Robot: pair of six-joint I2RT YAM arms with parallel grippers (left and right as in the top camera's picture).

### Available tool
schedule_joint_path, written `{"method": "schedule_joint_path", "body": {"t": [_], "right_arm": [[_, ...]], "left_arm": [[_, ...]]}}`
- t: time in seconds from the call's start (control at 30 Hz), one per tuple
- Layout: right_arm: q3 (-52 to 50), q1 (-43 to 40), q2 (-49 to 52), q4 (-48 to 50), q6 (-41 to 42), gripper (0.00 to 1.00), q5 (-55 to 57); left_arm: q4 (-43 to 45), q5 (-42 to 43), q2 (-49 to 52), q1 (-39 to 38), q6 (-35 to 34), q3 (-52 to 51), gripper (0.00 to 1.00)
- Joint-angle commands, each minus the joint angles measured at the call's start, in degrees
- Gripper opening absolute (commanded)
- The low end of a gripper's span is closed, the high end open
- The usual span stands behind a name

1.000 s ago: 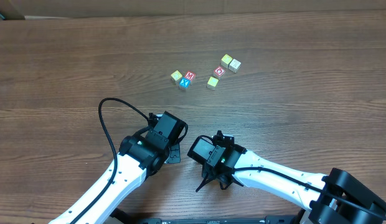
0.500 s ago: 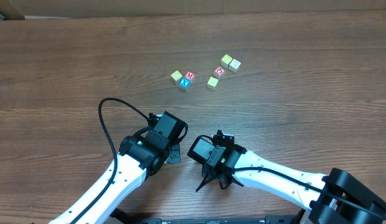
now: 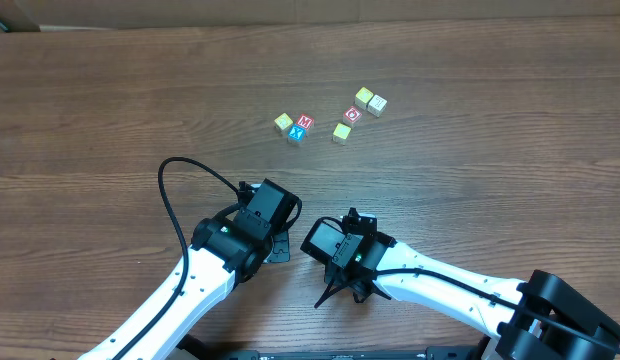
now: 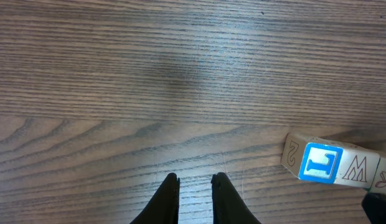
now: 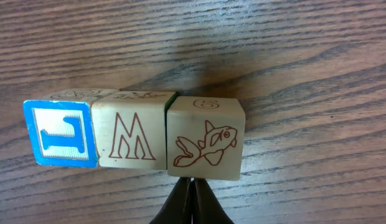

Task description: Flip 5 blocks

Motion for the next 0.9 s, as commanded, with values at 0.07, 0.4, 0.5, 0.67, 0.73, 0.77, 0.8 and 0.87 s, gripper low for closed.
{"method": "schedule_joint_path", "body": {"t": [0.07,0.4,0.5,0.67,0.73,0.77,0.8,0.87], "right_arm": [[-0.33,-0.22,-0.31,0.37,-0.15,0.04,1.29],[-0.31,-0.22,-0.33,0.37,-0.17,0.04,1.29],[-0.15,-0.22,-0.85,0.22,-0.33,0.04,1.95],[1.53,-0.11,-5.49,-1.92,-0.42,0.04,5.66],[1.95,-0.11,-8.5,-2.75,-0.39,0.04,7.15],[1.95,-0.11,-10.1,-3.04,-0.37,0.04,7.74],[1.95,-0.11,-11.96,-3.52,-0.39,0.04,8.13],[1.95,-0.22,-15.08,-5.09,-0.42,0.04,8.87]], "left_arm": [[-0.11,-0.09,-0.2,0.35,1.09,0.74,0.12],[-0.09,-0.09,-0.2,0.35,1.09,0.74,0.12],[-0.07,-0.09,-0.2,0.35,1.09,0.74,0.12],[-0.04,0.2,-0.2,0.35,1.09,0.74,0.12],[-0.04,0.57,-0.2,0.35,1.07,0.74,0.12],[-0.07,0.59,-0.2,0.35,1.07,0.74,0.14],[-0.07,0.72,-0.2,0.35,1.09,0.74,0.17],[-0.09,1.09,-0.2,0.33,1.07,0.74,0.25]]}}
